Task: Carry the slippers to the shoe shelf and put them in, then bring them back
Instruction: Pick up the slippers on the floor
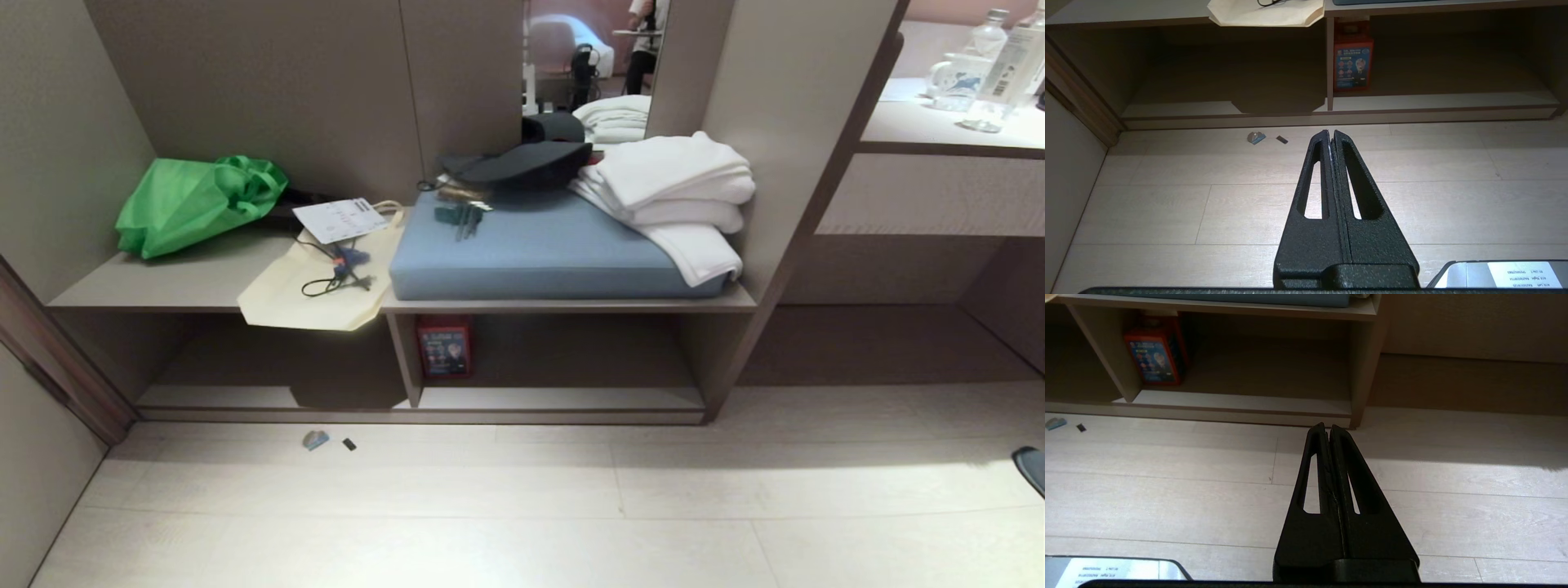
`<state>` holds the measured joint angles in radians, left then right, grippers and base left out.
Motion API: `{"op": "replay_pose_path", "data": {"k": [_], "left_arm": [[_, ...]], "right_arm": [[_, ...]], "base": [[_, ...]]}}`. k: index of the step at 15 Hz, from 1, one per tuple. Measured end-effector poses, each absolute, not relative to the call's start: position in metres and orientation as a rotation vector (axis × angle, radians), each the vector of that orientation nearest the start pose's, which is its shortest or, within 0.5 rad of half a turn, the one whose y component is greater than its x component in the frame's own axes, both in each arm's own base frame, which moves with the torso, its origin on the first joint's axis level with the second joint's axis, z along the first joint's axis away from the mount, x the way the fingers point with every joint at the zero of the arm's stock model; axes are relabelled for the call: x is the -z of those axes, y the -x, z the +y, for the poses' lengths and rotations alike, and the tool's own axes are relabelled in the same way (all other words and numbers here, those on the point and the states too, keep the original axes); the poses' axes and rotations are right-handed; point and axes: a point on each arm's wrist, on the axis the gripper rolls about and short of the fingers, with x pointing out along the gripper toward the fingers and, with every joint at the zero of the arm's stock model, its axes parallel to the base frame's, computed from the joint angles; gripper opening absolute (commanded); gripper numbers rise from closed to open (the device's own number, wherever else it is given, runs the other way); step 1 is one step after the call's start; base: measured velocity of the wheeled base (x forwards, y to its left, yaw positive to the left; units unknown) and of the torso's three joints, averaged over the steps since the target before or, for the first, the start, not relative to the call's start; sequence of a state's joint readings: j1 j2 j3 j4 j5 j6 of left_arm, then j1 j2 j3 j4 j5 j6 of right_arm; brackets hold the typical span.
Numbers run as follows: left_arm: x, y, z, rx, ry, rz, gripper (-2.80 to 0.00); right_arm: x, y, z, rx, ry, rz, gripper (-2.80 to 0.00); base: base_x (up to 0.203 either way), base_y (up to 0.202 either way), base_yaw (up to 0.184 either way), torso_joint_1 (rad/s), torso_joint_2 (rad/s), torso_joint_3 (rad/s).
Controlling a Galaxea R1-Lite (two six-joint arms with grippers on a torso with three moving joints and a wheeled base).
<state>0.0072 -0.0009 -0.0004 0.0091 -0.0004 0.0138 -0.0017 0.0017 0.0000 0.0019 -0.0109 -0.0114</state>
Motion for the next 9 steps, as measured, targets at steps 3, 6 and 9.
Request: {"op": "replay_pose_path", "data": {"k": [3, 6, 9], "left_arm": [[-0.0745, 0.0229, -0.0002, -0.007, -0.01, 0.008, -2.8], [-0.0745, 0.0229, -0.0002, -0.007, -0.003, 0.008, -2.8], [-0.0745, 0.0229, -0.0002, -0.007, 0.0, 0.008, -2.8]], "right_arm": [[-0.0755, 0.0228, -0.0002, 0.013, 0.014, 0.004, -2.8], [-0.0756, 0.0228, -0.0002, 0.012, 0.013, 0.004, -2.8], [-0.0757, 0.0228, -0.0002, 0.012, 0.013, 0.003, -2.8]], "base": [[0.0, 0.0, 0.0, 0.0, 0.0, 0.0], [0.0, 0.0, 0.0, 0.0, 0.0, 0.0], [0.0, 0.0, 0.0, 0.0, 0.0, 0.0]]}}
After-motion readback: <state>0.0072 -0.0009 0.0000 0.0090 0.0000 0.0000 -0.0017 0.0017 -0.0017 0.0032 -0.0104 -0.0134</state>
